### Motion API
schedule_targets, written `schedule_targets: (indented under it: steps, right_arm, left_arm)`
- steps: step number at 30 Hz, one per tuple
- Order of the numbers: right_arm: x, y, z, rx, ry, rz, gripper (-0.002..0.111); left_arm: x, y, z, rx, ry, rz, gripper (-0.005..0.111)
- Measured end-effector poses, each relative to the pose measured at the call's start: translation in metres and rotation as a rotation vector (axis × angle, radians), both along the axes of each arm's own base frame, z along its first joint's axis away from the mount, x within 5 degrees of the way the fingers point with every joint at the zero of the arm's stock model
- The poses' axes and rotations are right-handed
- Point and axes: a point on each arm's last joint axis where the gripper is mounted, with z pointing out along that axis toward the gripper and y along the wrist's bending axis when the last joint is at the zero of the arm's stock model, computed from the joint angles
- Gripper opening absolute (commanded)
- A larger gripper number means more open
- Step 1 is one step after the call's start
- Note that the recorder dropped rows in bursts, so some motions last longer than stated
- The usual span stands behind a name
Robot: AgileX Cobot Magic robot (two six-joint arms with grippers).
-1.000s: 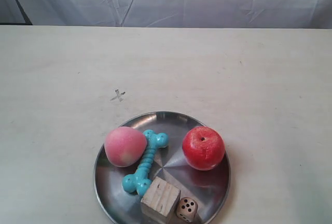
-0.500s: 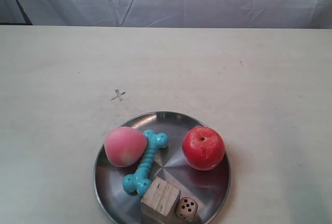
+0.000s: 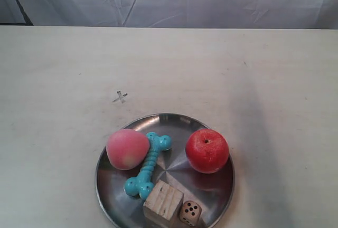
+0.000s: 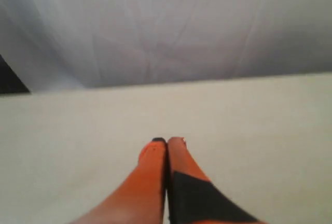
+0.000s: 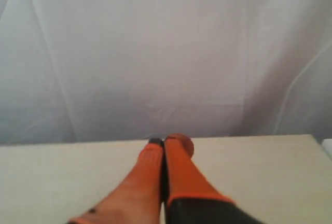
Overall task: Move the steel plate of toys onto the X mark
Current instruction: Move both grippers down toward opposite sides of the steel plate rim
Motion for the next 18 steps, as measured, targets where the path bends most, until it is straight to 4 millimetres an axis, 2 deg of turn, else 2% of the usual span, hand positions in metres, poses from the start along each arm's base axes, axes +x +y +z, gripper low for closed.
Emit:
schedule_targets:
  steps: [3,6,8,10,13,15,18]
  right_arm:
    - [0.040,0.010,-0.035,0.023,0.109,0.092,-0.001]
    - [0.060,0.023,-0.074,0.082,0.205,0.220,-0.001]
    - [0.064,0.036,-0.094,0.153,0.246,0.336,-0.001]
    - [0.064,0.051,-0.107,0.232,0.278,0.493,-0.001]
    - [0.050,0.077,-0.112,0.378,0.366,0.787,-0.001]
    - [0.033,0.088,-0.113,0.439,0.491,0.971,-0.001]
    - [0.010,0.090,-0.122,0.460,0.750,1.082,-0.001]
  left_arm:
    - [0.016,-0.003,-0.037,0.022,0.182,-0.055,0.000]
    - [0.022,-0.007,-0.068,0.021,0.358,-0.116,0.000]
    - [0.022,-0.009,-0.080,0.019,0.438,-0.146,0.000]
    - [0.021,-0.010,-0.086,0.015,0.481,-0.164,0.000]
    - [0.019,-0.011,-0.089,0.012,0.519,-0.182,0.000]
    - [0.018,-0.012,-0.089,0.010,0.535,-0.193,0.000]
    - [0.014,-0.013,-0.091,0.003,0.580,-0.217,0.000]
